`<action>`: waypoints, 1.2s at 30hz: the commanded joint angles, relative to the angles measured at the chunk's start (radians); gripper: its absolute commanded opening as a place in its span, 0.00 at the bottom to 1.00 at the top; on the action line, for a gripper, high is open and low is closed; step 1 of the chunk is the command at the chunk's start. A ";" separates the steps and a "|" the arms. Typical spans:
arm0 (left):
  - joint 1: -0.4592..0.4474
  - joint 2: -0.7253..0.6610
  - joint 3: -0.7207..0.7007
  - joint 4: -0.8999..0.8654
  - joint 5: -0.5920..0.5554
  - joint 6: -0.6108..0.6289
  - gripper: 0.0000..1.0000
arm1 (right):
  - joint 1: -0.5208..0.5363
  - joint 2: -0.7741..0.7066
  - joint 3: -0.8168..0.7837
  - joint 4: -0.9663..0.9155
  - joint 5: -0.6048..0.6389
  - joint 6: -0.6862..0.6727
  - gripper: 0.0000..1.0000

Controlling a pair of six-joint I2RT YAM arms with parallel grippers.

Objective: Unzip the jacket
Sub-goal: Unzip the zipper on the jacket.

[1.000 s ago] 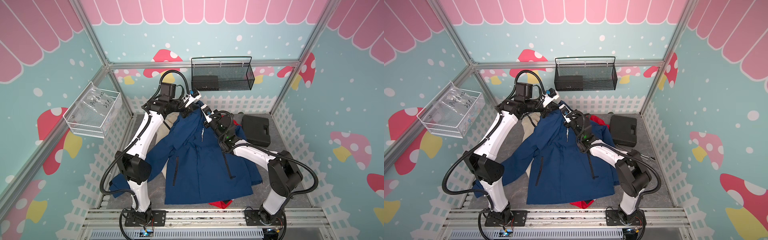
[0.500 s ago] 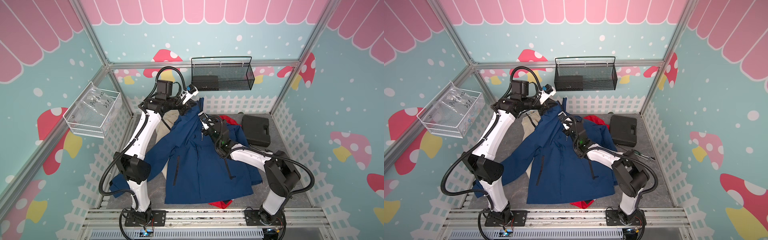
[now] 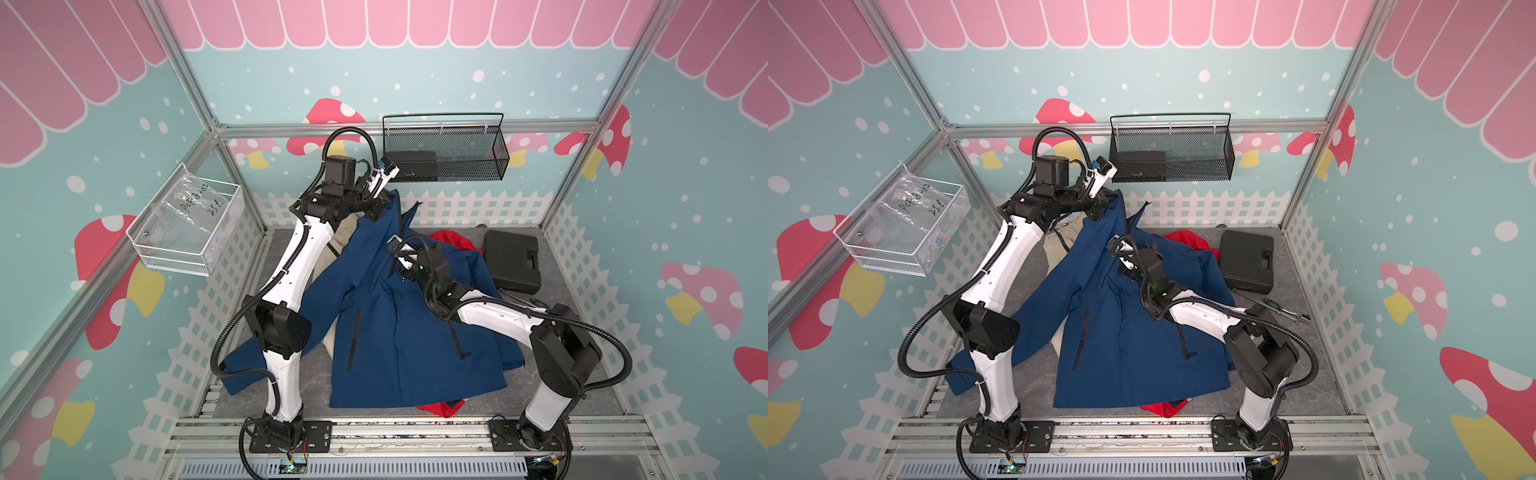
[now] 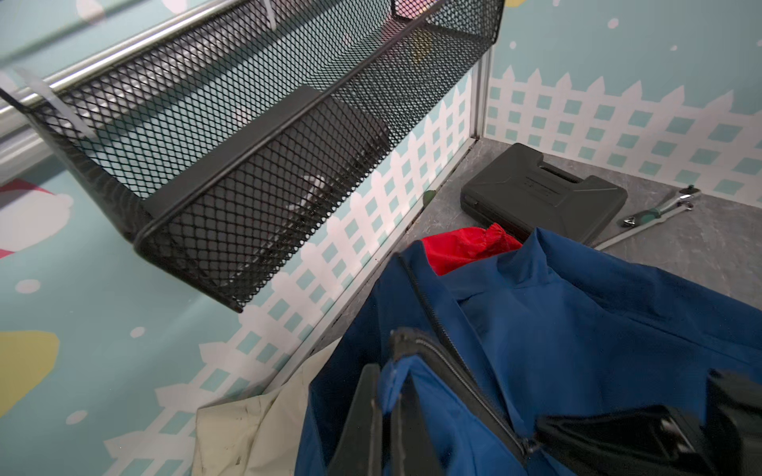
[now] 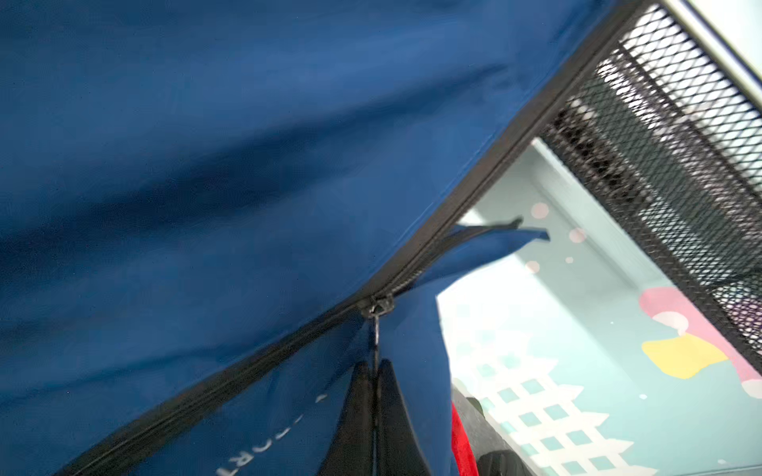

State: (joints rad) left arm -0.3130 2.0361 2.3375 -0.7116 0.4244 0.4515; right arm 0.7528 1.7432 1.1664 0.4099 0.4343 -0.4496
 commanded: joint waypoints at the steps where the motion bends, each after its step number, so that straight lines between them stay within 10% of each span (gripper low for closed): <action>1: 0.011 -0.022 0.105 0.227 -0.090 -0.045 0.00 | 0.040 0.027 -0.053 -0.206 0.021 -0.049 0.00; 36: 0.041 0.170 0.230 0.548 -0.307 -0.120 0.00 | 0.249 -0.238 -0.267 -0.723 -0.254 0.028 0.00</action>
State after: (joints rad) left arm -0.2970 2.2093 2.5038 -0.3340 0.1707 0.3603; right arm 0.9714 1.5040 0.9199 -0.1505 0.2714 -0.4179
